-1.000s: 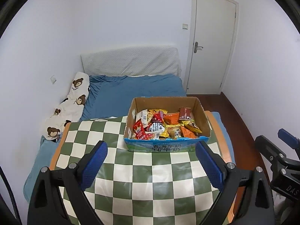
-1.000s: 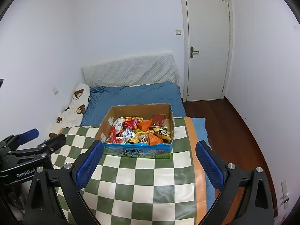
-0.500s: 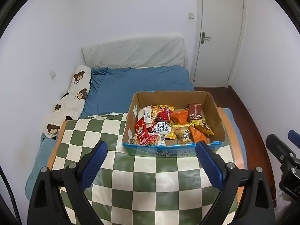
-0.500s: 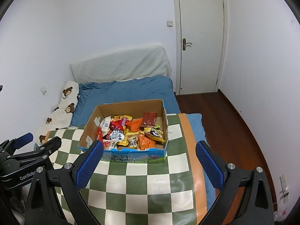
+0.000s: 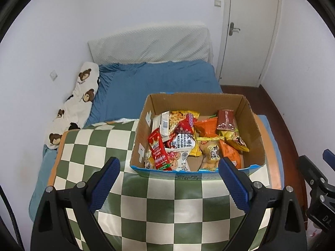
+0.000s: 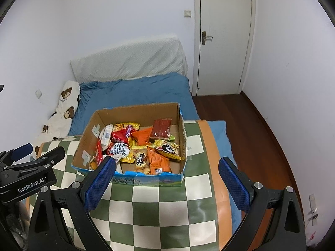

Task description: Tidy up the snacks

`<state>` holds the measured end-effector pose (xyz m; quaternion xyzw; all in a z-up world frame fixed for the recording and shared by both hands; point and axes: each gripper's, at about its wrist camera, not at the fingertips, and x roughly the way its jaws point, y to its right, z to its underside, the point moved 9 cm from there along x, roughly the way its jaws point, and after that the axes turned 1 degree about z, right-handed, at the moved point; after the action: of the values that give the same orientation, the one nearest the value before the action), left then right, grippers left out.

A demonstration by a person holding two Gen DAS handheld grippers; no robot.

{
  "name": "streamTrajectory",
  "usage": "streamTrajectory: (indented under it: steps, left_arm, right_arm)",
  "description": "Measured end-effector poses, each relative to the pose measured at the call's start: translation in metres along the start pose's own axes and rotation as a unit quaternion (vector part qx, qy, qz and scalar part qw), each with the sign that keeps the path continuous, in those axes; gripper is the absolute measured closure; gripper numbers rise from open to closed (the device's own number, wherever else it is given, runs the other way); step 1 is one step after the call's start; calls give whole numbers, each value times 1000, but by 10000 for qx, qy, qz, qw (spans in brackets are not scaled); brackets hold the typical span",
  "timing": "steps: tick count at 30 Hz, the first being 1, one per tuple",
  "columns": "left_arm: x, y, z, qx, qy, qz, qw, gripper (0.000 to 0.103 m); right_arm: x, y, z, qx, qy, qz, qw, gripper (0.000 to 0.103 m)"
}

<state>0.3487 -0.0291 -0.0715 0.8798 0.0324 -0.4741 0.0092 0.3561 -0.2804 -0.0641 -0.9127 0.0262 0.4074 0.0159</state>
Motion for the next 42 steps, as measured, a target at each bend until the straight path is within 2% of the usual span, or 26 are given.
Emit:
streamTrajectory:
  steps: [10, 20, 23, 42]
  left_arm:
    - [23, -2, 5, 11, -237, 25, 9997, 7]
    - [25, -3, 7, -3, -285, 84, 9996, 7]
    - [27, -2, 9, 7, -304, 169, 9994, 2]
    - [27, 0, 16, 84, -337, 137, 9993, 1]
  right_arm:
    - [38, 6, 8, -16, -315, 130, 9994, 2]
    - [38, 5, 5, -94, -333, 195, 9992, 2]
    - [38, 5, 5, -108, -342, 209, 9991, 2]
    - [37, 3, 10, -113, -457, 123, 9988, 2]
